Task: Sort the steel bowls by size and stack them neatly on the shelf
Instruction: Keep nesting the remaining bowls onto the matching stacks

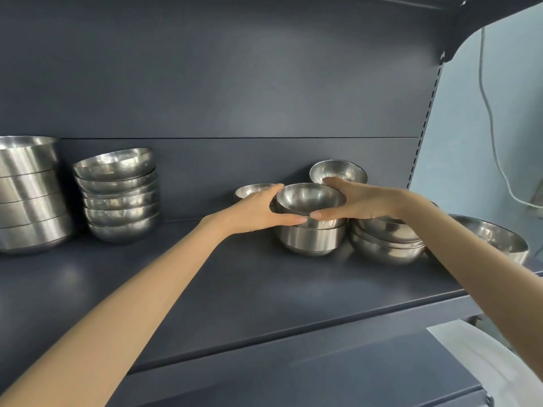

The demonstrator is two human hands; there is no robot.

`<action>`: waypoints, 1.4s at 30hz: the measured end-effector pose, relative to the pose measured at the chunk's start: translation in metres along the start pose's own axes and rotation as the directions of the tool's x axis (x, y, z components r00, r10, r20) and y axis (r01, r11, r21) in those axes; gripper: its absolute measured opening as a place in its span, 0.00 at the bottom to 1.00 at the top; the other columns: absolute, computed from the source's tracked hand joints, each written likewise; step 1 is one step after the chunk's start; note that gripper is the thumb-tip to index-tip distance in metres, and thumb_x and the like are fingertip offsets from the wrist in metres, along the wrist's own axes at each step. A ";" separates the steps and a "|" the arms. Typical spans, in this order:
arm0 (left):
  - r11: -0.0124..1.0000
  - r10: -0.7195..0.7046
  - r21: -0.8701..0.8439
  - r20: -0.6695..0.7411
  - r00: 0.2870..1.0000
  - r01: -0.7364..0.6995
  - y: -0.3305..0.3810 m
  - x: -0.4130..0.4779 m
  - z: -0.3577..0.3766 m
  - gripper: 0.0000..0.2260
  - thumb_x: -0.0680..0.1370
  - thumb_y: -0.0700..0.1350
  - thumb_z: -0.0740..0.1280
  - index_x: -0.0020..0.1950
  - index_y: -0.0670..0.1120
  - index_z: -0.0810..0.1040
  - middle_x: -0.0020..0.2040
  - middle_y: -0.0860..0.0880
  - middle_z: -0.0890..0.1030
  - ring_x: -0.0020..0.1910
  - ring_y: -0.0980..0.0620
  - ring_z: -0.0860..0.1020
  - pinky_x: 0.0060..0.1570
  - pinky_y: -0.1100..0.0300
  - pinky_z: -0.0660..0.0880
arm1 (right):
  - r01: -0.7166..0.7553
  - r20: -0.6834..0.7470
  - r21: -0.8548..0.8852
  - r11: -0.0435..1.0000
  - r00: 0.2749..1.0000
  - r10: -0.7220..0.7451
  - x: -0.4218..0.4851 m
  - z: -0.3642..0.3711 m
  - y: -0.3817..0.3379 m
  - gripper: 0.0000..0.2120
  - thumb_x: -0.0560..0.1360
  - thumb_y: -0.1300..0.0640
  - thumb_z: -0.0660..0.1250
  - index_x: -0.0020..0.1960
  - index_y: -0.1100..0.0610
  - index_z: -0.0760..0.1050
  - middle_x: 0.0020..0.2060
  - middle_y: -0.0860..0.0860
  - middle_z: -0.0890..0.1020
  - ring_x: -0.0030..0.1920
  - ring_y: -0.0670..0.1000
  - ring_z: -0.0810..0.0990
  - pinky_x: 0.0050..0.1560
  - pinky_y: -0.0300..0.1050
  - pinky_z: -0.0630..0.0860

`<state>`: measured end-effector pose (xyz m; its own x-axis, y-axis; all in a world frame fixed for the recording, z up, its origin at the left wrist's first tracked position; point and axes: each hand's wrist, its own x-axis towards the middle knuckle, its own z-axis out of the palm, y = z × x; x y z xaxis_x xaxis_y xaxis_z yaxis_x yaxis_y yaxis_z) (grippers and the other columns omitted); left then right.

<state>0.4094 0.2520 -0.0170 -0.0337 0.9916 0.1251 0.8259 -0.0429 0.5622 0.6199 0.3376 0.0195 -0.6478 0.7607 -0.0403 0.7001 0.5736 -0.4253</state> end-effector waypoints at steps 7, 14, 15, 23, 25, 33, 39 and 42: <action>0.989 0.031 -0.139 -0.082 0.996 -0.043 -0.006 0.013 0.002 0.40 0.63 0.70 0.72 0.66 0.46 0.70 0.65 0.51 0.75 0.66 0.49 0.71 0.64 0.54 0.70 | 0.046 -0.053 0.106 0.993 0.998 -0.040 -0.001 0.003 0.003 0.49 0.64 0.37 0.73 0.77 0.45 0.51 0.73 0.44 0.62 0.72 0.48 0.61 0.70 0.44 0.61; 0.955 0.171 -0.235 -0.068 0.983 -0.182 -0.013 0.017 0.001 0.12 0.68 0.60 0.75 0.48 0.62 0.77 0.46 0.63 0.80 0.49 0.63 0.77 0.54 0.64 0.72 | 0.070 -0.148 0.214 0.974 0.988 -0.038 -0.001 0.007 0.003 0.50 0.59 0.33 0.71 0.76 0.47 0.58 0.69 0.42 0.68 0.68 0.45 0.68 0.70 0.45 0.64; 0.943 0.188 -0.269 -0.060 0.980 -0.197 -0.013 0.017 0.000 0.14 0.70 0.57 0.74 0.53 0.59 0.77 0.51 0.60 0.81 0.54 0.62 0.78 0.57 0.64 0.72 | 0.076 -0.170 0.244 0.967 0.985 -0.035 0.000 0.008 0.003 0.46 0.63 0.35 0.72 0.75 0.48 0.59 0.69 0.43 0.69 0.68 0.46 0.68 0.71 0.46 0.65; 0.867 0.139 -0.445 -0.217 0.966 -0.224 -0.008 0.014 0.006 0.11 0.78 0.33 0.64 0.53 0.49 0.75 0.46 0.56 0.80 0.43 0.68 0.78 0.47 0.74 0.73 | 0.182 -0.393 0.377 0.908 0.919 -0.021 0.007 0.015 -0.007 0.21 0.75 0.61 0.69 0.67 0.57 0.71 0.56 0.48 0.76 0.57 0.47 0.76 0.56 0.37 0.69; 0.863 0.112 -0.450 -0.270 0.956 -0.228 -0.008 0.015 0.009 0.13 0.76 0.32 0.66 0.55 0.49 0.77 0.48 0.55 0.81 0.47 0.62 0.79 0.50 0.71 0.73 | 0.222 -0.453 0.387 0.895 0.891 -0.025 0.011 0.015 -0.008 0.18 0.75 0.66 0.68 0.65 0.59 0.73 0.55 0.49 0.77 0.55 0.48 0.77 0.53 0.35 0.71; 0.772 -0.087 -0.600 -0.425 0.901 -0.209 -0.004 0.021 0.000 0.19 0.72 0.30 0.64 0.51 0.52 0.82 0.47 0.54 0.84 0.49 0.55 0.82 0.50 0.56 0.80 | 0.301 -0.533 0.461 0.835 0.846 -0.011 0.021 0.014 -0.006 0.20 0.74 0.75 0.63 0.64 0.62 0.73 0.59 0.53 0.79 0.54 0.48 0.78 0.45 0.28 0.74; 0.695 -0.109 -0.673 -0.445 0.889 -0.252 0.000 0.012 -0.018 0.18 0.72 0.28 0.64 0.49 0.50 0.82 0.40 0.61 0.83 0.38 0.60 0.81 0.42 0.63 0.80 | 0.337 -0.563 0.490 0.804 0.826 -0.003 0.020 0.014 -0.014 0.21 0.75 0.72 0.62 0.65 0.57 0.71 0.57 0.53 0.78 0.51 0.50 0.78 0.45 0.37 0.77; 0.702 -0.090 -0.651 -0.485 0.870 -0.291 0.000 0.002 -0.030 0.18 0.72 0.29 0.65 0.47 0.52 0.82 0.42 0.60 0.84 0.44 0.59 0.82 0.45 0.63 0.80 | 0.319 -0.489 0.592 0.740 0.872 0.015 0.014 0.014 -0.021 0.17 0.77 0.67 0.63 0.63 0.54 0.72 0.54 0.51 0.80 0.49 0.49 0.80 0.38 0.41 0.81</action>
<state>0.3921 0.2503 0.0078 -0.3766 0.8069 0.4550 0.2232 -0.3976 0.8900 0.5919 0.3323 0.0153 -0.4081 0.8204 0.4004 0.1336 0.4876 -0.8628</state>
